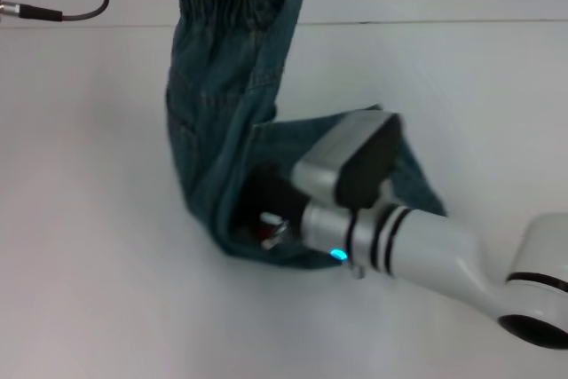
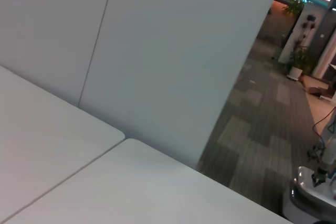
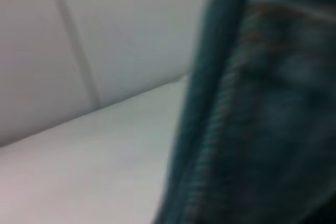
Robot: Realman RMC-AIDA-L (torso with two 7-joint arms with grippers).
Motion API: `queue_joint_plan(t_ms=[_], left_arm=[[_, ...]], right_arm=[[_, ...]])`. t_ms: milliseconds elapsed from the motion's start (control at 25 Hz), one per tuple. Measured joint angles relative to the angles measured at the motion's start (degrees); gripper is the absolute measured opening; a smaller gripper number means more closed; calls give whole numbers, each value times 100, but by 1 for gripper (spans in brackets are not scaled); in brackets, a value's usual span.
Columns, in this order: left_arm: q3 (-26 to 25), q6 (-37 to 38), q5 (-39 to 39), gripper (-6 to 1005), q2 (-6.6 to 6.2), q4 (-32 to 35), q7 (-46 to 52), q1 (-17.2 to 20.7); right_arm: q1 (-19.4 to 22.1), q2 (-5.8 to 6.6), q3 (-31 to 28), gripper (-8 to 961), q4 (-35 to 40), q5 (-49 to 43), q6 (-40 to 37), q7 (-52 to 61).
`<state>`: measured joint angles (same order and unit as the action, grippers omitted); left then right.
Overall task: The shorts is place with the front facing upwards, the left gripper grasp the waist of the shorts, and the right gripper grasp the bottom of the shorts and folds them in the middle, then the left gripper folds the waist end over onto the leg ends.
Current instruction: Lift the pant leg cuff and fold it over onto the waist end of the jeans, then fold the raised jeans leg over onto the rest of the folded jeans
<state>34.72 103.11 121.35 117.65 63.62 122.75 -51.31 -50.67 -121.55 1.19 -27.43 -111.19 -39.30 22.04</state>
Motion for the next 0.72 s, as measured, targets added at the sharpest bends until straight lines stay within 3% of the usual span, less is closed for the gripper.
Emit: queue_joint_plan(t_ms=[160, 400, 560, 720], left_arm=[[-1, 9, -5, 53, 11, 1, 2, 37], [3, 11, -11, 60, 22, -116, -15, 167], [93, 12, -15, 64, 16, -253, -48, 253], [259, -13, -23, 69, 51, -432, -154, 332]], right_arm=[[-121, 0, -487, 17, -182, -1069, 512, 360], [116, 51, -618, 23, -24, -1284, 541, 698], [735, 101, -689, 26, 524, -1256, -35, 1002], [1516, 114, -1333, 30, 1095, -1239, -1106, 1077]])
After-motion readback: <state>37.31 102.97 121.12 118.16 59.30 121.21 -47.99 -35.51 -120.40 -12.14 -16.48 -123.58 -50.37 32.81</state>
